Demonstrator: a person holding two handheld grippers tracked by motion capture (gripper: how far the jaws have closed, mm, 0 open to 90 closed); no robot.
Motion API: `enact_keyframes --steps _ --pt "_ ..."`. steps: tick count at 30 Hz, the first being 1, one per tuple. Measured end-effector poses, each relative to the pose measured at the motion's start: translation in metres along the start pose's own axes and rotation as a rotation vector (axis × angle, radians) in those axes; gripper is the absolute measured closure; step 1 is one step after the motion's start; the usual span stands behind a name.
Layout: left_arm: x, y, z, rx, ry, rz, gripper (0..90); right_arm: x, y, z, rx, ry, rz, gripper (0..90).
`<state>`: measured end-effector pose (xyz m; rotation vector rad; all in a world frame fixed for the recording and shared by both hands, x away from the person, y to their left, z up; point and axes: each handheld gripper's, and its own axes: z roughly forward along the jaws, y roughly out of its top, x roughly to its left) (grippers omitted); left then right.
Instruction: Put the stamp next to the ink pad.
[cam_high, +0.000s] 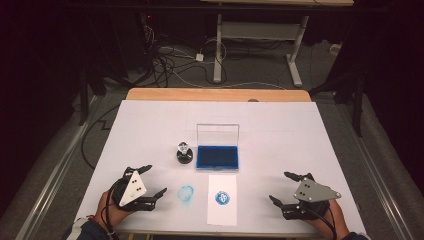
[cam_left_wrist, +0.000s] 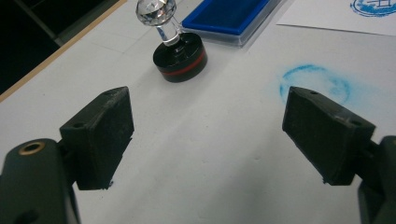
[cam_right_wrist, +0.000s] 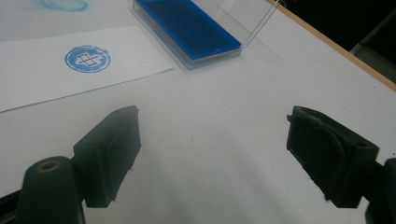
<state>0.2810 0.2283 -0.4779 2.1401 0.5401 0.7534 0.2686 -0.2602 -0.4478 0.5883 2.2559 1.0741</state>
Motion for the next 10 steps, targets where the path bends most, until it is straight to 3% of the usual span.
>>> enact_keyframes --steps 10 --pt "-0.0016 0.0032 0.0014 -0.002 -0.003 -0.004 16.0 -0.0016 -0.0011 -0.0029 -0.016 -0.001 0.008 17.0"
